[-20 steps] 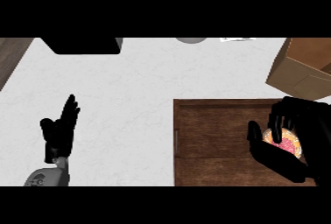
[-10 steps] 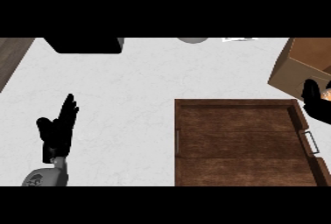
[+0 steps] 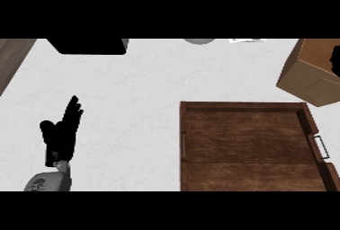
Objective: Pick the cupcake from the tray and place it in the cardboard box
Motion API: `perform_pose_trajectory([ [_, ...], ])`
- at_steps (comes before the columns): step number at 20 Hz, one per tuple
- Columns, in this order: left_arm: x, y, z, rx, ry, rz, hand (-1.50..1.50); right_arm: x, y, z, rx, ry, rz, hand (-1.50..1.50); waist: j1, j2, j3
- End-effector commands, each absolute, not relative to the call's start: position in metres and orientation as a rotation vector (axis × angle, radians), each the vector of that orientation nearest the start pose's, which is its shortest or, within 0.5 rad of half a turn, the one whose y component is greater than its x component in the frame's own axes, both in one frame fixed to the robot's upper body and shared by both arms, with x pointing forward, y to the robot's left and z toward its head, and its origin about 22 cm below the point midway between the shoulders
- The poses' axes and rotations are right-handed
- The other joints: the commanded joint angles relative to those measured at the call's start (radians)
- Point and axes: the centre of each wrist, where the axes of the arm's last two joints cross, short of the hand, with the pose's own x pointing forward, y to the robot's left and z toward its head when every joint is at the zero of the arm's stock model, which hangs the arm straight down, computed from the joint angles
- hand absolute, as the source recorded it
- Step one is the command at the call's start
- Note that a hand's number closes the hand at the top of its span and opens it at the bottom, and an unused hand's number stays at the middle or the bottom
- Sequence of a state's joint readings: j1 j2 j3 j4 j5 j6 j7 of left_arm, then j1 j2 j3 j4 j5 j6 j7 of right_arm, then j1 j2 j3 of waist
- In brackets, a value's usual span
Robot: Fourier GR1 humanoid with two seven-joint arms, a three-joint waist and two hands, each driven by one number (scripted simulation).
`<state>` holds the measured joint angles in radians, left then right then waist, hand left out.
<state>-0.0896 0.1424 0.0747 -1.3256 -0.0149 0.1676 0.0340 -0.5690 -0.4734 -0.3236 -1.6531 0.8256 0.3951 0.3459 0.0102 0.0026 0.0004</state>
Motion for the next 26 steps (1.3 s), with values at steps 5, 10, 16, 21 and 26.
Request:
perform_pose_trajectory([
  [5,0.267,0.276,-0.012,0.284,-1.41,0.049,0.0,0.377,-0.365,0.189,-1.191,-1.417,0.632,1.5,0.024,0.007,0.001],
  [10,0.259,0.259,-0.027,0.261,-1.398,0.041,0.0,0.387,-0.409,0.165,-1.305,-1.312,0.702,1.5,0.033,0.013,0.001],
  [16,0.269,0.272,-0.018,0.283,-1.405,0.027,0.0,0.398,-0.42,0.13,-1.054,-1.285,0.511,-1.5,0.033,0.014,0.002],
  [21,0.273,0.259,-0.024,0.28,-1.405,0.036,0.0,0.398,-0.432,0.126,-0.947,-1.452,0.436,-1.5,0.031,0.016,0.003],
  [26,0.271,0.248,-0.02,0.275,-1.416,0.047,0.0,0.397,-0.442,0.137,-0.751,-1.692,0.221,-1.5,0.03,0.011,0.005],
])
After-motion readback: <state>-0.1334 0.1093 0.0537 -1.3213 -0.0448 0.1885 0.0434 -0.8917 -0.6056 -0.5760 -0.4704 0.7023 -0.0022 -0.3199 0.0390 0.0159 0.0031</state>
